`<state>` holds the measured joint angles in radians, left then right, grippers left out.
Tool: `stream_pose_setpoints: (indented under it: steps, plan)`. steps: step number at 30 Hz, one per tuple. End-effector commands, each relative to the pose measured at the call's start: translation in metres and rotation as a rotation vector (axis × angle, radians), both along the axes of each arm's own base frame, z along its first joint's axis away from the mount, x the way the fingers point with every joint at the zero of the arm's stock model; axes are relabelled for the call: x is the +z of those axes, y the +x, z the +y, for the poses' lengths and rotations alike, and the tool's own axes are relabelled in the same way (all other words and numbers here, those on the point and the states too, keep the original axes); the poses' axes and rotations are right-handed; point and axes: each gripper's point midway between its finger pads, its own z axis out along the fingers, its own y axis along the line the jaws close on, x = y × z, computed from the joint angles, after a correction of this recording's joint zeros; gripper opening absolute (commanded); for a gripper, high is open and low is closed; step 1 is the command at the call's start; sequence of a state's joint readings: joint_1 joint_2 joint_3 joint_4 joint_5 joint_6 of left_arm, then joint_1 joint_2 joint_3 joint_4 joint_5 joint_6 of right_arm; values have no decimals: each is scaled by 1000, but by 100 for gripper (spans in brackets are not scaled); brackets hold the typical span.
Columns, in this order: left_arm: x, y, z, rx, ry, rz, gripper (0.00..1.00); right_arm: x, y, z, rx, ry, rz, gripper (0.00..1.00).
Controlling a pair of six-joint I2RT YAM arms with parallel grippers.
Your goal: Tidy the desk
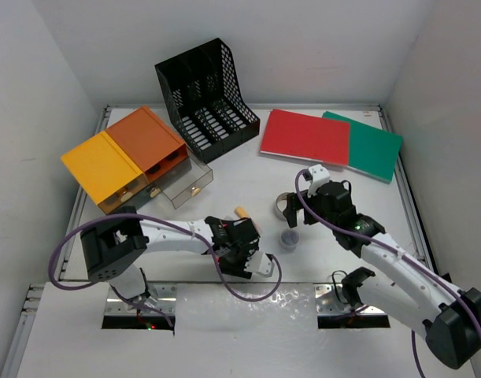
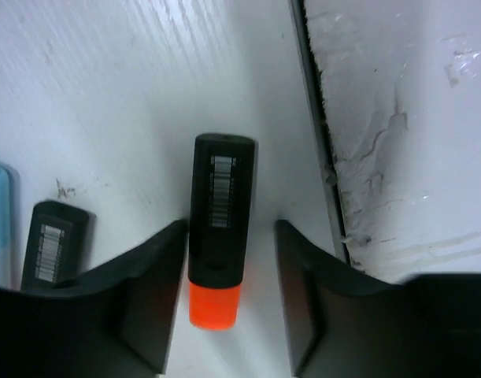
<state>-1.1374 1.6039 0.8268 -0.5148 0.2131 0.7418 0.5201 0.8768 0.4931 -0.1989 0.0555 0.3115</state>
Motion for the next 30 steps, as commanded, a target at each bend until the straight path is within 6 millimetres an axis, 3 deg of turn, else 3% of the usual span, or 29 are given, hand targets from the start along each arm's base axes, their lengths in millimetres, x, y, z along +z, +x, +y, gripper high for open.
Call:
stream_pose_setpoints:
  steps: [1,2,3,8,12,15,16,17,18,21,22,24,25,28,30]
  plan:
    - [-14,-6,0,-19,8,38,43,11,6,1,-13,25,-51,99]
    - [-12,-8,0,-19,7,48,17,12,6,0,-14,24,-55,99]
    - [-9,-8,-1,-15,-1,47,0,12,6,-1,-15,20,-59,99]
    - [23,-5,0,-14,-47,6,0,18,7,-1,-14,19,-75,99]
    - [81,15,-9,55,-167,-89,0,22,11,-7,-56,9,-78,99]
    - [140,54,-8,184,-300,-162,0,22,16,-16,-109,-16,-86,99]
    - [169,83,0,274,-352,-204,0,22,17,-18,-123,-19,-88,99]
    - [186,99,8,332,-383,-236,0,21,17,-17,-124,-17,-87,99]
    - [219,118,14,394,-441,-292,0,21,18,-17,-123,-17,-87,99]
    - [271,173,62,611,-485,-459,0,23,18,-13,-104,-3,-89,99]
    - [281,191,88,705,-483,-502,0,25,19,-11,-96,1,-97,99]
    - [302,212,116,805,-499,-560,0,22,18,-12,-96,-3,-96,99]
    - [305,226,143,883,-482,-585,0,22,18,-12,-98,-4,-96,99]
    - [309,246,182,1002,-463,-612,0,19,17,-11,-89,-5,-88,99]
    - [303,257,197,1070,-443,-597,0,18,16,-10,-77,-6,-86,99]
